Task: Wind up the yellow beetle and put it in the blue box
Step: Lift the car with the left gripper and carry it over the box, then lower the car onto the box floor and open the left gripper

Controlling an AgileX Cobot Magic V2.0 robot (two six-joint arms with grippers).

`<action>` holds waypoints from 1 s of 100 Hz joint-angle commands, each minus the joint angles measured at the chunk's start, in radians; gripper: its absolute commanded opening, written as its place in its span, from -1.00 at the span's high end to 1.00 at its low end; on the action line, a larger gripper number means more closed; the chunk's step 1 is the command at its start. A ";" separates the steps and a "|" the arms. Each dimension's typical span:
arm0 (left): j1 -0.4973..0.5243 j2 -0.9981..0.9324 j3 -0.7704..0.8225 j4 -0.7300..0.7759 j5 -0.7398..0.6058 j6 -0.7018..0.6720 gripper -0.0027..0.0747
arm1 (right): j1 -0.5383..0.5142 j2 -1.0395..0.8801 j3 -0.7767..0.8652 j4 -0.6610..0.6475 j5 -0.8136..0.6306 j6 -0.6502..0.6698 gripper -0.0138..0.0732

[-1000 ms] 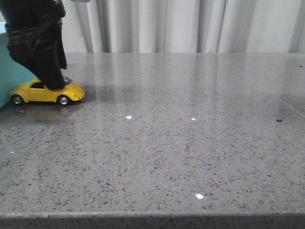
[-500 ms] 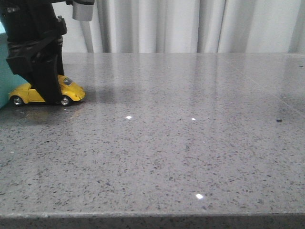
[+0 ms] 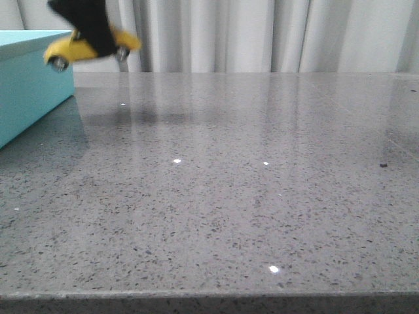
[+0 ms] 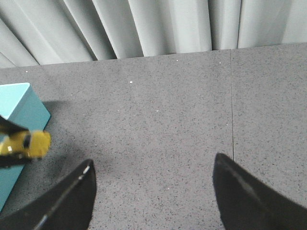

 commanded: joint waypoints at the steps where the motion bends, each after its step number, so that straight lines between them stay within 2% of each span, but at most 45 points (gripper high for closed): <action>1: 0.015 -0.053 -0.114 -0.016 -0.028 -0.107 0.68 | 0.001 -0.020 -0.026 -0.009 -0.074 -0.010 -0.51; 17: 0.092 -0.062 -0.230 -0.014 -0.025 -0.307 0.68 | 0.001 -0.020 -0.026 -0.009 -0.068 -0.010 -0.51; 31: 0.194 -0.086 -0.246 0.016 -0.008 -0.460 0.68 | 0.001 -0.020 -0.026 -0.009 -0.069 -0.010 -0.51; 56: 0.386 -0.088 -0.230 0.022 0.123 -0.589 0.68 | 0.001 -0.020 -0.026 -0.008 -0.079 -0.010 -0.51; 74: 0.486 -0.072 -0.171 0.021 0.145 -0.649 0.68 | 0.001 -0.020 -0.026 -0.008 -0.081 -0.010 -0.51; 100: 0.509 -0.011 -0.055 0.021 0.153 -0.715 0.68 | 0.001 -0.020 -0.026 -0.007 -0.089 -0.010 -0.51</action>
